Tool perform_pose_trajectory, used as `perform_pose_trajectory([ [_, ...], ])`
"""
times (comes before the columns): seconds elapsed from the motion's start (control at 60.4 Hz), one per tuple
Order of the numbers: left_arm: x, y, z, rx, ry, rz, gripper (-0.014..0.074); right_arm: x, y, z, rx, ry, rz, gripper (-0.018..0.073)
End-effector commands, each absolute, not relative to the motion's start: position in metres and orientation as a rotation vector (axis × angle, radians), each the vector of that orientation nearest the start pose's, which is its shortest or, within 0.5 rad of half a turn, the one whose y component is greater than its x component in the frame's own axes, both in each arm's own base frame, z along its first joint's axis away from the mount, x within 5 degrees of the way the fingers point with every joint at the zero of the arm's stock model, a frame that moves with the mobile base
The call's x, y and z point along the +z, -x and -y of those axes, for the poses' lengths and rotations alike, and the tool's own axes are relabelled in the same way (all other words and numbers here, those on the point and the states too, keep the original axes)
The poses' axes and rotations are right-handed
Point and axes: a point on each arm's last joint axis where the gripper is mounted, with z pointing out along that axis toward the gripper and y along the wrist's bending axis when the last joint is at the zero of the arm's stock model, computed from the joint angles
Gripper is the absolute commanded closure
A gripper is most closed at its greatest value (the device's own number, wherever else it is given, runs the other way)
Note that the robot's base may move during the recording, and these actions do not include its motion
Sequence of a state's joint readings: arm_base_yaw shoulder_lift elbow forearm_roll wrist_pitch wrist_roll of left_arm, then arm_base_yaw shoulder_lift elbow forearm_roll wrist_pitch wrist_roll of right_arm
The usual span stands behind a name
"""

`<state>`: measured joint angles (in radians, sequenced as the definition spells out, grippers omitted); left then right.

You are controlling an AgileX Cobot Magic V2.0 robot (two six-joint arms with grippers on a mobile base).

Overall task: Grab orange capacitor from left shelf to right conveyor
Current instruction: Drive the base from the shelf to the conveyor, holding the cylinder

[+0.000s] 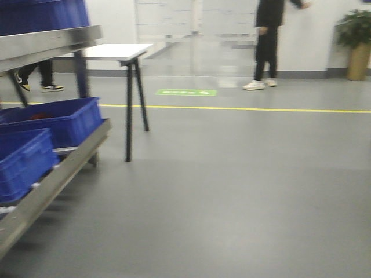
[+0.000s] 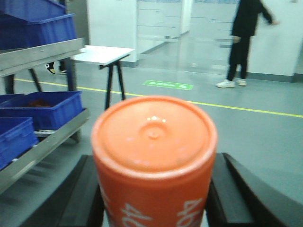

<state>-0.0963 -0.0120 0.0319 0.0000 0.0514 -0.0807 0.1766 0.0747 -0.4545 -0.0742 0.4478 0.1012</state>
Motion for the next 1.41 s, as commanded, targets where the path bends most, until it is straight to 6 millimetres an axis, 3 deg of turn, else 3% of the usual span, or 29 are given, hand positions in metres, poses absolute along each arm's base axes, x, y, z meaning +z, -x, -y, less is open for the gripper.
perform_pose_trajectory([
  [0.0, 0.2094, -0.0542, 0.0051, -0.145, -0.009, -1.442, 0.0701, 0.3329, -0.0245, -0.0014, 0.133, 0.085, -1.445, 0.0361],
  [1.391, 0.2094, -0.0542, 0.0051, -0.145, -0.009, -1.442, 0.0701, 0.3329, -0.0245, -0.0014, 0.133, 0.085, -1.445, 0.0361],
])
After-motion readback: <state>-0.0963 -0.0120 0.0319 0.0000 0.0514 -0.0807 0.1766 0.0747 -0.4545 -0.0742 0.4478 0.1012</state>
